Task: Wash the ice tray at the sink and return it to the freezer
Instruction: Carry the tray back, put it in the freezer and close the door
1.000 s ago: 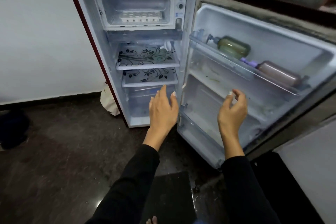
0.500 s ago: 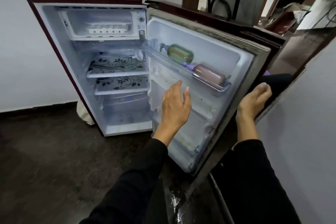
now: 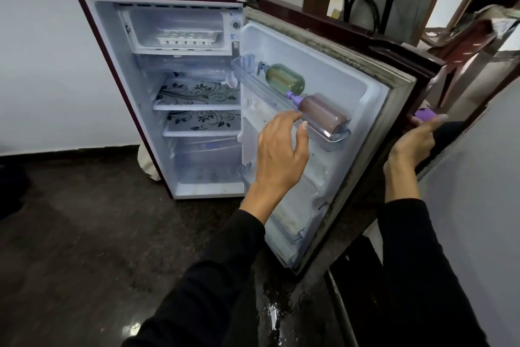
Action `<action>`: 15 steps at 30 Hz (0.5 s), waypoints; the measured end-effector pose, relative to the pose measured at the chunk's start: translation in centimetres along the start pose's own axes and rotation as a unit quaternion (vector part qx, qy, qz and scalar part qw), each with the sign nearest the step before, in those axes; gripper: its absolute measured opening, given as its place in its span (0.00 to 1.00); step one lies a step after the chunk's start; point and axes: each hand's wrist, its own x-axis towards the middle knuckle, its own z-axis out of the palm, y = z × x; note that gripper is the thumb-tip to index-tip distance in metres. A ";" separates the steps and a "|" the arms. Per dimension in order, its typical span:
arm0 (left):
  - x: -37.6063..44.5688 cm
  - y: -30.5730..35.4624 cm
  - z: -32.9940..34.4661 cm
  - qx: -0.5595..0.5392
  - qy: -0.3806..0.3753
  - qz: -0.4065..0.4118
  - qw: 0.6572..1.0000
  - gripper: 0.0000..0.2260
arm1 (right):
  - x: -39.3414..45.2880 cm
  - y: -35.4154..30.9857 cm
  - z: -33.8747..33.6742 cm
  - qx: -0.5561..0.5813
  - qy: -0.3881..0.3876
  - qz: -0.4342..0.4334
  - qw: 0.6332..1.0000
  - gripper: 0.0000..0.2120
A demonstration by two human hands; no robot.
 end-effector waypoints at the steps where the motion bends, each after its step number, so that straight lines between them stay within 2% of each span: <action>1: -0.1 0.1 -0.1 0.000 0.005 0.008 1.000 0.20 | -0.2 0.2 0.2 0.007 0.011 -0.005 1.000 0.28; 9: -0.9 1.7 -3.3 0.018 0.090 0.090 0.992 0.17 | -5.8 2.5 0.3 0.018 -0.019 -0.084 0.996 0.32; 12: -1.2 2.3 -5.2 0.047 0.121 0.116 0.985 0.20 | -8.1 3.3 1.8 -0.002 0.023 -0.169 0.985 0.23; 13: -1.3 2.3 -5.9 0.053 0.131 0.122 0.982 0.20 | -8.9 3.3 2.5 -0.009 0.017 -0.192 0.981 0.20; 15: -1.4 2.2 -7.6 0.069 0.152 0.131 0.977 0.21 | -10.3 3.4 4.0 -0.014 -0.042 -0.205 0.978 0.18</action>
